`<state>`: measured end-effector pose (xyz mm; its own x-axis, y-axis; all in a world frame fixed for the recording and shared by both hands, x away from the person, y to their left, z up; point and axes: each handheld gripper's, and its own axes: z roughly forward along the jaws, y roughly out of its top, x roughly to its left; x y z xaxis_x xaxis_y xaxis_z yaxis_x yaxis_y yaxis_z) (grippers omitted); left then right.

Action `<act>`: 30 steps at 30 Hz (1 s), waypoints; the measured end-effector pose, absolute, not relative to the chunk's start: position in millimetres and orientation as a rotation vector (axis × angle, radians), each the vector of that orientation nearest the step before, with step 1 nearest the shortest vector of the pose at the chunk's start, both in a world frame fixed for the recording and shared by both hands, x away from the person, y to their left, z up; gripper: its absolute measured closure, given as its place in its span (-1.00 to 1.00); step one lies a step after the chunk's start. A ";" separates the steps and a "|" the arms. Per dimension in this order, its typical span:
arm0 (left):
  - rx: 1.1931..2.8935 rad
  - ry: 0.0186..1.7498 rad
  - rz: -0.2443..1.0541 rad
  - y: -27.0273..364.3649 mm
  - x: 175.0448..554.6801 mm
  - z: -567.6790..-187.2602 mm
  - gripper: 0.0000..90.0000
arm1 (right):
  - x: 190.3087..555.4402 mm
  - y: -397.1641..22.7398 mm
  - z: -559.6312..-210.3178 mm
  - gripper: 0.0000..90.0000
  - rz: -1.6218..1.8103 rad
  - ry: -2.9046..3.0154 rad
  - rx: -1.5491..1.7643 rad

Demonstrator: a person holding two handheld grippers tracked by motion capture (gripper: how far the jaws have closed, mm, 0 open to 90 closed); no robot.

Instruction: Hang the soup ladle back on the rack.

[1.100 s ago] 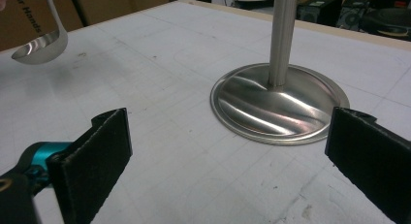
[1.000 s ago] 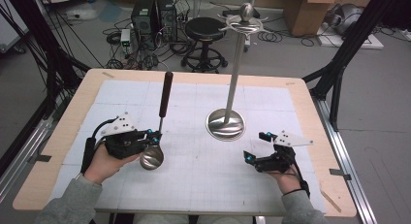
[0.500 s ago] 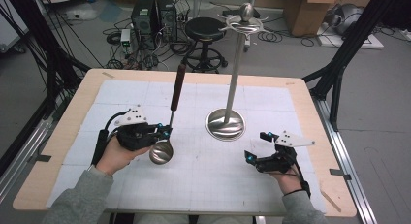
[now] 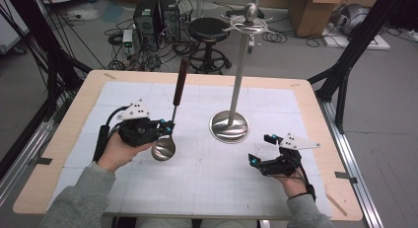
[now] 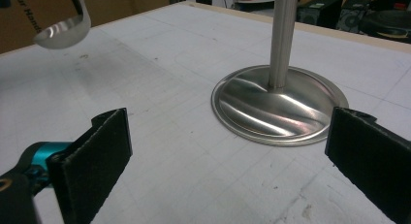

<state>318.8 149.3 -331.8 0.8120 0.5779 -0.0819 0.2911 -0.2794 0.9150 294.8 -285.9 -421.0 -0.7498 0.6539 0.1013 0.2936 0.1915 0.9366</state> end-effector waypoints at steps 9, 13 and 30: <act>1.888 0.625 0.354 133.4 324.1 -315.2 0.87 | 294.8 -285.9 -421.0 -0.96 1.580 2.151 0.894; 1.879 0.620 0.357 128.1 327.3 -309.6 0.87 | 295.1 -285.9 -421.1 -0.96 1.579 2.152 0.890; 1.853 0.607 0.357 115.6 342.0 -299.9 0.87 | 295.1 -285.9 -421.1 -0.96 1.583 2.151 0.892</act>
<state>342.0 115.6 -299.9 0.8232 0.5660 -0.0451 0.2358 -0.2686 0.9339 295.1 -285.9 -421.1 -0.7519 0.6513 0.1022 0.2910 0.1889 0.9379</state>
